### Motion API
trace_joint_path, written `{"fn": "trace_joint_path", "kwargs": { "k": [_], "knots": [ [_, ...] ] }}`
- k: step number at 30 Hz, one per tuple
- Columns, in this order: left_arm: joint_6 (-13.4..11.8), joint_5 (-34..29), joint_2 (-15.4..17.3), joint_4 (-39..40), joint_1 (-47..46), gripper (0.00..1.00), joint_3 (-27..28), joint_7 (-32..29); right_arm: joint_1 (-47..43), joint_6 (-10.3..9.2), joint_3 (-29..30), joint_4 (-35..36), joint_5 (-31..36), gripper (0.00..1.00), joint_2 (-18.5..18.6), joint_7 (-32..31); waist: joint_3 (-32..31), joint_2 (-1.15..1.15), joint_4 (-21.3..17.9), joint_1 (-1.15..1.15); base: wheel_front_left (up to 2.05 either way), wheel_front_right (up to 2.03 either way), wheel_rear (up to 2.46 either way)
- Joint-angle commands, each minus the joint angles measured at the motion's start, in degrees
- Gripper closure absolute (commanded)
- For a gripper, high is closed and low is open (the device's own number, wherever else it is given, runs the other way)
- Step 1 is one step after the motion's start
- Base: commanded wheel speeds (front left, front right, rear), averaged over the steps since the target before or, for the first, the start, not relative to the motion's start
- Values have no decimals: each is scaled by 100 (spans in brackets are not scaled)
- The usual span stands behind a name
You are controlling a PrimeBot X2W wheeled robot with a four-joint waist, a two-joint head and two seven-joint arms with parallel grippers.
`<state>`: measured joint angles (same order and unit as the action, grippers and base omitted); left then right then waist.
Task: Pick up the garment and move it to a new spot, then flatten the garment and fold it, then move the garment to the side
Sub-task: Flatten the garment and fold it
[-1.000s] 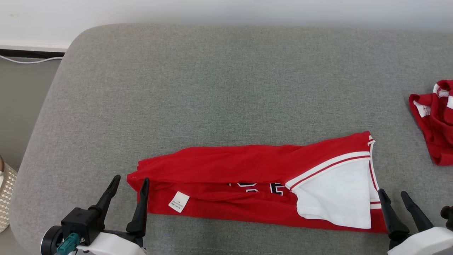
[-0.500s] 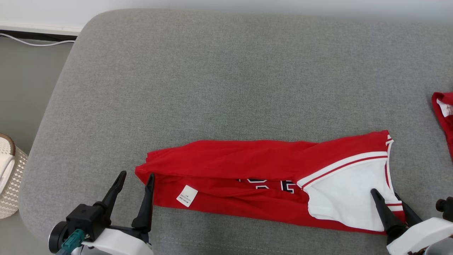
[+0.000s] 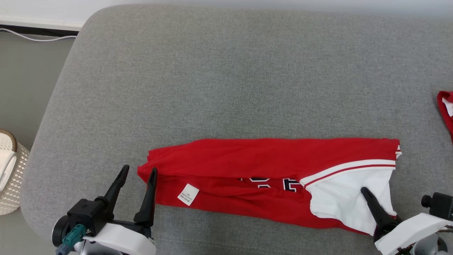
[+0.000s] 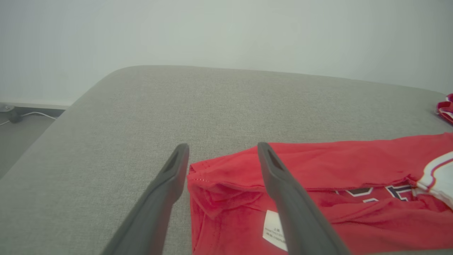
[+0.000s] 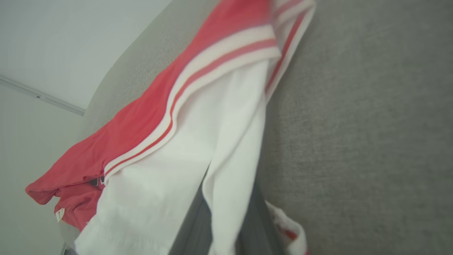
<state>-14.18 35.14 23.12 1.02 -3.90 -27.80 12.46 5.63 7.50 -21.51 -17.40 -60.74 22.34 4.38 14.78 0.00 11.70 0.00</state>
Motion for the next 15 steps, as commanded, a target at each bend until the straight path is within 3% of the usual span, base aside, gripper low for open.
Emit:
{"fn": "trace_joint_path", "kwargs": {
  "k": [1,6,15],
  "knots": [
    [7,53,142,85,-218,0,217,71,23,-1,-109,66,-95,100,155,136,-3,0,-7,0,0,0,0],
    [10,62,144,76,-211,0,220,82,-23,-1,52,150,-382,100,307,399,-8,0,-52,0,0,0,0],
    [9,66,168,107,-203,0,206,93,-180,-1,661,323,-728,100,1003,593,-3,0,-186,0,0,0,0]
  ]
}}
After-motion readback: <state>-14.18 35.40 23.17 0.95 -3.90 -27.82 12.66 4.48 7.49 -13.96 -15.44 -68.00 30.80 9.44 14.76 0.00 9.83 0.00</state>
